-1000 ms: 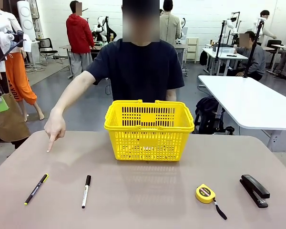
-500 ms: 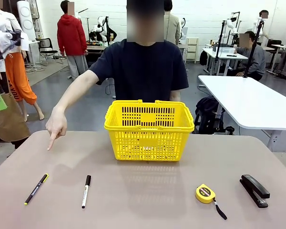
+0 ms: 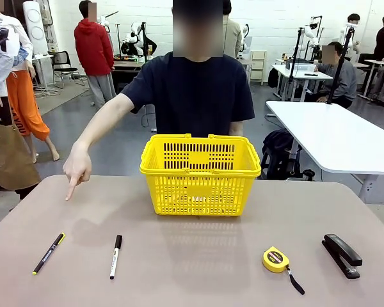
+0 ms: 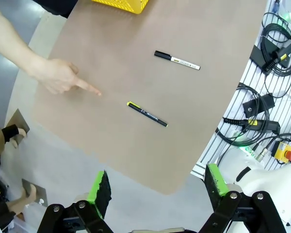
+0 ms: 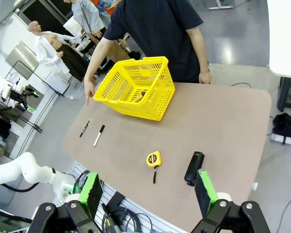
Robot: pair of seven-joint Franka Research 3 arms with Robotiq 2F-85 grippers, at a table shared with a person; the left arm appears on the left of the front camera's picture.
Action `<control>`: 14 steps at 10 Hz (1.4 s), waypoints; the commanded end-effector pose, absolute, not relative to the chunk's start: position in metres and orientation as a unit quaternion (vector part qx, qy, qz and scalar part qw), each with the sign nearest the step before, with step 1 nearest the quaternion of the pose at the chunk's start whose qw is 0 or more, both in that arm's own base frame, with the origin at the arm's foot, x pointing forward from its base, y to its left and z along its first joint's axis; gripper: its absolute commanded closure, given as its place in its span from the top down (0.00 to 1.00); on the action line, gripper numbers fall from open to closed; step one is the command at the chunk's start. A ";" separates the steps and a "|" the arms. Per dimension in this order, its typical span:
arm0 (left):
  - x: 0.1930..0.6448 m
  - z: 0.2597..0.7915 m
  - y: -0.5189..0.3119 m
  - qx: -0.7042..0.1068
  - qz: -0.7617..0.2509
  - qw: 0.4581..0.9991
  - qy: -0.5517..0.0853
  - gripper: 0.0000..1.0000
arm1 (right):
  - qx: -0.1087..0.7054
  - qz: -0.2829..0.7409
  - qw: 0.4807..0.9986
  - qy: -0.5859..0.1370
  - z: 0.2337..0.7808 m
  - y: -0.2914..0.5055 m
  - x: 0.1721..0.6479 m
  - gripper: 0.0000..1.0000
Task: Place the items the person wants into the basket.
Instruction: Pick up the item the person points to and place it in the Market Basket.
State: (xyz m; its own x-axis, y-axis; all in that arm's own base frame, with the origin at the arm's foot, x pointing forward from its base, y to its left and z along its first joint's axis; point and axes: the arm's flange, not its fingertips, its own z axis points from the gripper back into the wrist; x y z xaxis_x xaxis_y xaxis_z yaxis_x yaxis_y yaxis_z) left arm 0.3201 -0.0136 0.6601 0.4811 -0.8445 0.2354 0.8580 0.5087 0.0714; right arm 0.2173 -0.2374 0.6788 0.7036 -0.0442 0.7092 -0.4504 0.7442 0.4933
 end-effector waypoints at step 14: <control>0.340 0.470 -0.010 0.020 -0.242 0.968 -0.063 1.00 | 0.345 0.122 0.854 -0.371 0.680 -0.236 0.218 1.00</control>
State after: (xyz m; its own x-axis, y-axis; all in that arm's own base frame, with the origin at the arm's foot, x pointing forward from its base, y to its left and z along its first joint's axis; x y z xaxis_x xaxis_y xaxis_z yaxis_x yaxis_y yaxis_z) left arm 0.3429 -0.0113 0.4637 0.8739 -0.4761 0.0978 0.4728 0.8794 0.0558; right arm 0.2173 -0.2374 0.6788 0.7036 -0.0442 0.7092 -0.4504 0.7442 0.4932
